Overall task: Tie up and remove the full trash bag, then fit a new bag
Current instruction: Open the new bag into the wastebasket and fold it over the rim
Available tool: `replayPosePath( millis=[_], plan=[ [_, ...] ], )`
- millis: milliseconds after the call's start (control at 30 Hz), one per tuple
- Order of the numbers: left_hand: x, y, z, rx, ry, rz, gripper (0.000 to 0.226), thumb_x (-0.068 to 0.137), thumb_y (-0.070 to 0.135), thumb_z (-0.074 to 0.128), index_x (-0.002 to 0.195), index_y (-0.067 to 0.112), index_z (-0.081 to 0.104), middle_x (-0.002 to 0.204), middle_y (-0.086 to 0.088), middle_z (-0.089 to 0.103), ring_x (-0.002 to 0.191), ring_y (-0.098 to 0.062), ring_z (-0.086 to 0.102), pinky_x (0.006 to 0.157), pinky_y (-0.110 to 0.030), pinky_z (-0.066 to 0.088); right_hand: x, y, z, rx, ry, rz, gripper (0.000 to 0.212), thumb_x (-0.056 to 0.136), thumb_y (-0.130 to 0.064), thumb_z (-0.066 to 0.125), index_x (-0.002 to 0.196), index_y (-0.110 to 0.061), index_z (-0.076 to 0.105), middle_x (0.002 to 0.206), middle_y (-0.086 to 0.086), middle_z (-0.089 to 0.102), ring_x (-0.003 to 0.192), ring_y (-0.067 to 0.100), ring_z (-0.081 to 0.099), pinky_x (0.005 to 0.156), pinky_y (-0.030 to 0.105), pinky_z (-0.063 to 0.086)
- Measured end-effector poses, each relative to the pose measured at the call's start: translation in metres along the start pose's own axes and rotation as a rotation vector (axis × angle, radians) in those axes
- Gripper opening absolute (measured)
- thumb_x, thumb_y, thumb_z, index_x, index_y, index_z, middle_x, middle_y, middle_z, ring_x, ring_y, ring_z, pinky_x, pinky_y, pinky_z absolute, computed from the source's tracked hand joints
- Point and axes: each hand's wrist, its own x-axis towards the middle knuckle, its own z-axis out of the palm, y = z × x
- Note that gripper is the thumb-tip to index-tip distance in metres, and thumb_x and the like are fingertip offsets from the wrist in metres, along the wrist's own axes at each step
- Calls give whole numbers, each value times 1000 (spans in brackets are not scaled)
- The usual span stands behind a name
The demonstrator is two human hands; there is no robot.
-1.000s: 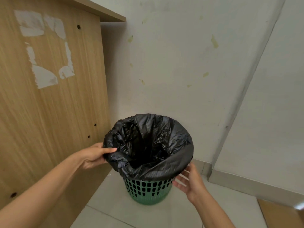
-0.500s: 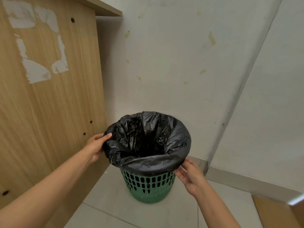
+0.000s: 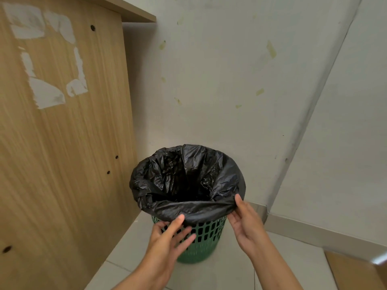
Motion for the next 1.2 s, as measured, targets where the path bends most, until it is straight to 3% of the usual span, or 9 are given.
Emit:
replayPosePath(
  millis=[100, 300, 400, 467, 600, 733, 867, 967, 1200],
  plan=[
    [7, -1, -5, -126, 4, 74, 25, 74, 3, 66, 88, 8, 46, 117, -28, 60, 98, -34, 64, 81, -43, 58, -4, 7, -5, 185, -86, 65, 30, 89, -10, 57, 117, 0, 58, 100, 16, 71, 84, 20, 73, 68, 28, 61],
    [18, -1, -19, -262, -54, 126, 74, 35, 8, 93, 98, 5, 53, 98, -21, 72, 88, -27, 72, 74, -37, 59, -7, 23, -7, 276, -151, 88, 82, 42, -7, 94, 116, 0, 59, 94, 17, 73, 82, 21, 74, 64, 29, 60],
    [21, -2, -29, -285, -62, 147, 64, 55, 0, 81, 113, 3, 54, 99, -20, 72, 86, -25, 73, 77, -36, 58, -8, 30, -4, 273, -76, 85, 38, 83, -1, 63, 120, 0, 55, 86, 13, 73, 73, 17, 73, 60, 26, 60],
    [23, 0, -36, -276, -65, 154, 48, 66, -5, 62, 113, 4, 55, 106, -24, 68, 84, -25, 73, 77, -35, 58, -7, 30, 0, 204, -48, 74, 28, 94, 4, 47, 120, -5, 52, 93, 17, 70, 75, 20, 73, 61, 28, 61],
    [20, 5, -34, -95, -30, 205, 21, 76, -4, 60, 94, 6, 55, 85, -15, 63, 70, -21, 68, 62, -27, 60, -8, 22, 9, -74, 52, -19, 18, 94, 8, 46, 95, -10, 46, 86, 16, 64, 76, 24, 63, 58, 27, 60],
    [20, 4, -21, -20, 80, 184, 13, 94, -7, 44, 97, 3, 51, 81, -14, 57, 72, -20, 57, 52, -21, 57, -6, 21, 11, -376, 146, -56, 13, 96, 1, 47, 94, -10, 53, 76, 7, 59, 63, 14, 54, 51, 26, 52],
    [11, 14, -9, -214, 86, 168, 11, 95, 8, 42, 94, 5, 52, 99, -17, 55, 89, -27, 59, 74, -37, 58, -13, 15, 15, -232, 112, 6, 17, 98, -12, 45, 102, -3, 58, 93, 11, 61, 77, 22, 61, 58, 32, 58],
    [12, 19, -4, -94, 60, 204, 28, 93, 34, 55, 105, 8, 54, 104, -13, 62, 98, -24, 61, 93, -38, 48, -17, 10, 21, -174, 72, 54, 38, 94, -41, 54, 106, -5, 58, 101, 12, 63, 89, 26, 64, 72, 38, 58],
    [18, 19, -18, -147, 77, 164, 24, 85, -4, 59, 108, 2, 60, 108, -13, 67, 97, -18, 64, 71, -20, 58, -20, 19, 25, -53, 2, 104, 13, 89, -5, 62, 101, 1, 61, 101, 15, 71, 88, 19, 69, 61, 22, 60]
  ],
)
